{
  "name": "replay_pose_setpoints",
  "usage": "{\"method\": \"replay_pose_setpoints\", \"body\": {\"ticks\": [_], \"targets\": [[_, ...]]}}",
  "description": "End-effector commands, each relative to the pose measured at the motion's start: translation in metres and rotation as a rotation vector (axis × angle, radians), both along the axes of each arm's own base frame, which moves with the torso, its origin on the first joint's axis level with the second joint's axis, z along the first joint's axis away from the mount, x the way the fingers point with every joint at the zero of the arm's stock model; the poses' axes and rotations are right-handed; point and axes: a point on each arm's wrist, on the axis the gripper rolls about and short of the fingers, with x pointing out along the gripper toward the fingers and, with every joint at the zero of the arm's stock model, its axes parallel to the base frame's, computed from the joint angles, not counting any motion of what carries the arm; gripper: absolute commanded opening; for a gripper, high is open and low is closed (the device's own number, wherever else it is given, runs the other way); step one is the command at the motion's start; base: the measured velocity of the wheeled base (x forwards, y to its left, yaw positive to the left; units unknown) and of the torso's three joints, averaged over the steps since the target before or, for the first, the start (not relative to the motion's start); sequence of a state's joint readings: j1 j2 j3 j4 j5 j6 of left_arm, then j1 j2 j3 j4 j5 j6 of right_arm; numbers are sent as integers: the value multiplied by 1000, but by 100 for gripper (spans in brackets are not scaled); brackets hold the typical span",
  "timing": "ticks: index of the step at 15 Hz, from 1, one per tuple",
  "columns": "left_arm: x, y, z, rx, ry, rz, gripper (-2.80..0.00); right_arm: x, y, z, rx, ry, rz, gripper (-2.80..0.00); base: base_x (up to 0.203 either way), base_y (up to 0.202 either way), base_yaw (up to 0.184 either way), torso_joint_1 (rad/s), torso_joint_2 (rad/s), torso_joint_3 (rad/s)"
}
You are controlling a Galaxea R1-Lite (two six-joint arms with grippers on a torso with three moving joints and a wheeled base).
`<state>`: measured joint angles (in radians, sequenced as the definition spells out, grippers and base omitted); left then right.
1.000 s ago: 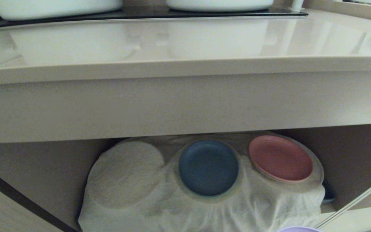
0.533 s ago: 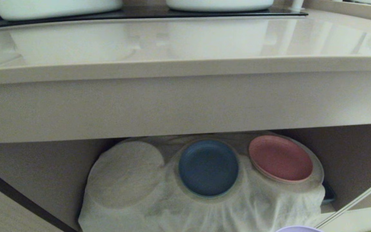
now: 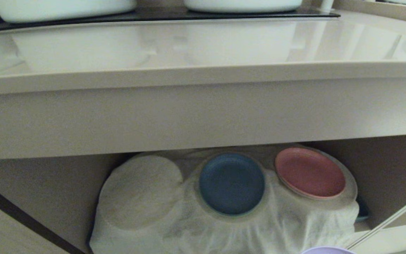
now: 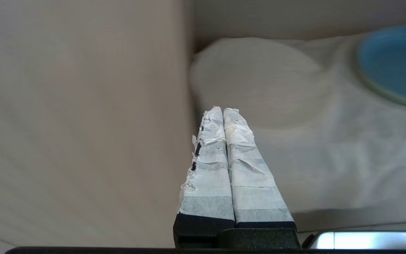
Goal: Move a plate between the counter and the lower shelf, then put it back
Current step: Put the plate in the cupboard
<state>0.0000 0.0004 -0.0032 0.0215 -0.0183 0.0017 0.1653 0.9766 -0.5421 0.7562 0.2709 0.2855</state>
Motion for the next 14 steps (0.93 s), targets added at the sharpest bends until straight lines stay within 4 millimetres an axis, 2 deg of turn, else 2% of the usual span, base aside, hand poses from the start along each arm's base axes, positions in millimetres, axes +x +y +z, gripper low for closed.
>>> {"method": "replay_pose_setpoints", "body": {"ticks": [1, 14], "targets": [[0, 0, 0, 0, 0, 0, -280, 0, 0, 0, 2, 5, 0, -280, 1, 195, -3, -2, 7, 3], [0, 0, 0, 0, 0, 0, -280, 0, 0, 1, 2, 4, 1, -280, 0, 185, -1, 3, 2, 2]]}}
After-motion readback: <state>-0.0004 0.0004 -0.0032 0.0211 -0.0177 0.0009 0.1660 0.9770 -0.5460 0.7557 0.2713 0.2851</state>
